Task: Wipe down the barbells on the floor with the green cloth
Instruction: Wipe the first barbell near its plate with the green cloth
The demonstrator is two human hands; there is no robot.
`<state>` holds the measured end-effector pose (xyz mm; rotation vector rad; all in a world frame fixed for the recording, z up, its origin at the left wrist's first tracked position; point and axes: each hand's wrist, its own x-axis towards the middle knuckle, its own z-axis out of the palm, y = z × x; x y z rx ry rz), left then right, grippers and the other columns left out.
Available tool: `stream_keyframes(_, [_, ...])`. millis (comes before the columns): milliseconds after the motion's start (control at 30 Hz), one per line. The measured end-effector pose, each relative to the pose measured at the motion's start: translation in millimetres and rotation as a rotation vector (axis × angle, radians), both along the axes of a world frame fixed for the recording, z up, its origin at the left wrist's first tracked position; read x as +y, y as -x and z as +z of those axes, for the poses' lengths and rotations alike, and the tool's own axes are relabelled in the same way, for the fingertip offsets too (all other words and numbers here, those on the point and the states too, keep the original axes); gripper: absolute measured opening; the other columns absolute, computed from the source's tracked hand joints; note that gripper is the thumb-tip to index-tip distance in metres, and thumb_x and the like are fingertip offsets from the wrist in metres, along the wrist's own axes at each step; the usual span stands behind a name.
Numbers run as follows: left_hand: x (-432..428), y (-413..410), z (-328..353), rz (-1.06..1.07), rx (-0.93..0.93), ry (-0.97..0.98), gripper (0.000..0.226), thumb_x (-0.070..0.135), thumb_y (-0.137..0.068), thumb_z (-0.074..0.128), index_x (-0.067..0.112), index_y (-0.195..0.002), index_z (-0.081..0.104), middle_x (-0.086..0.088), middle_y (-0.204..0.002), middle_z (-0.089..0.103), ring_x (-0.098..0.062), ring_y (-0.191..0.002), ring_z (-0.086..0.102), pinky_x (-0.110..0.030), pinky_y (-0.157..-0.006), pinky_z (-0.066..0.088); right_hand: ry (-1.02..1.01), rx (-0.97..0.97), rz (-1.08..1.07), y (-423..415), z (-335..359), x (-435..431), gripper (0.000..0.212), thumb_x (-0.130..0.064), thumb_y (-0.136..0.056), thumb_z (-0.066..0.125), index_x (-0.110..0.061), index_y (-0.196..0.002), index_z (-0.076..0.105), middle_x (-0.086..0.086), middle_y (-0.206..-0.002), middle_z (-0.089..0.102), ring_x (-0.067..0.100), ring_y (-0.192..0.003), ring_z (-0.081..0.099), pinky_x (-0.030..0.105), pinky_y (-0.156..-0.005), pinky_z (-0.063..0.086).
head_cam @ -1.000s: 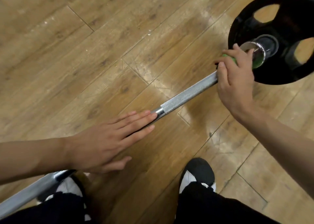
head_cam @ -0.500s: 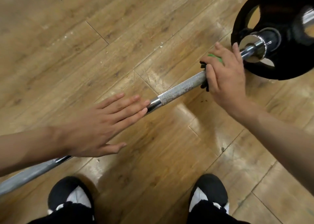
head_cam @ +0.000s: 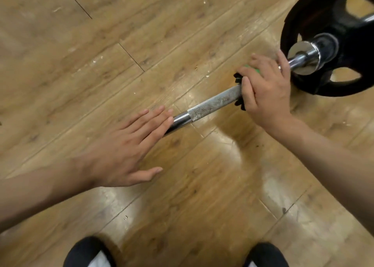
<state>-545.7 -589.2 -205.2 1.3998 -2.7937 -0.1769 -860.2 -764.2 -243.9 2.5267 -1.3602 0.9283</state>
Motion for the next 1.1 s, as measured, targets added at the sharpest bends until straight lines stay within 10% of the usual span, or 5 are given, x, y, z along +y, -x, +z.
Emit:
stream_keyframes(333, [-42.8,-40.1,-0.2,0.006,0.016,-0.019,0.105,0.072,-0.096,0.041,-0.001,-0.165,0.010,-0.017,-0.174,0.011,-0.030,-0.162,0.009,-0.046,-0.129,0.012,0.142,0.293,0.390,-56.3,13.0,-32.6,0.035,-0.031,-0.110,0.045,-0.011,-0.121,0.071,0.011,-0.107,0.070,0.033,-0.100,0.066,0.050,-0.123,0.028])
stream_keyframes(567, [-67.5,-58.9,1.1,0.023,-0.019,-0.003,0.108,0.078,-0.095,0.037,0.001,-0.165,0.009,-0.017,-0.174,0.011,-0.031,-0.162,0.008,-0.050,-0.129,0.014,-0.076,0.030,-0.133,-64.6,7.5,-58.6,0.042,-0.026,-0.110,0.036,-0.004,-0.101,0.070,0.020,-0.105,0.064,0.040,-0.103,0.058,0.049,-0.109,0.036])
stream_keyframes(800, [-85.0,-74.0,0.3,0.036,-0.047,0.044,0.109,0.077,-0.094,0.041,-0.001,-0.164,0.013,-0.018,-0.173,0.015,-0.032,-0.161,0.010,-0.053,-0.129,0.015,0.153,0.185,0.400,-130.7,-4.0,-34.4,0.035,-0.030,-0.108,0.047,-0.009,-0.121,0.071,0.016,-0.113,0.071,0.035,-0.113,0.066,0.052,-0.123,0.028])
stream_keyframes(1100, [-107.7,-90.9,-0.4,0.050,0.014,0.043,0.103,0.077,-0.096,0.038,0.002,-0.164,0.021,-0.014,-0.172,0.020,-0.031,-0.161,0.014,-0.051,-0.129,0.016,-0.072,-0.138,-0.095,-132.5,-2.0,-57.1,0.034,-0.021,-0.107,0.043,-0.006,-0.115,0.072,0.017,-0.114,0.066,0.037,-0.116,0.061,0.055,-0.125,0.022])
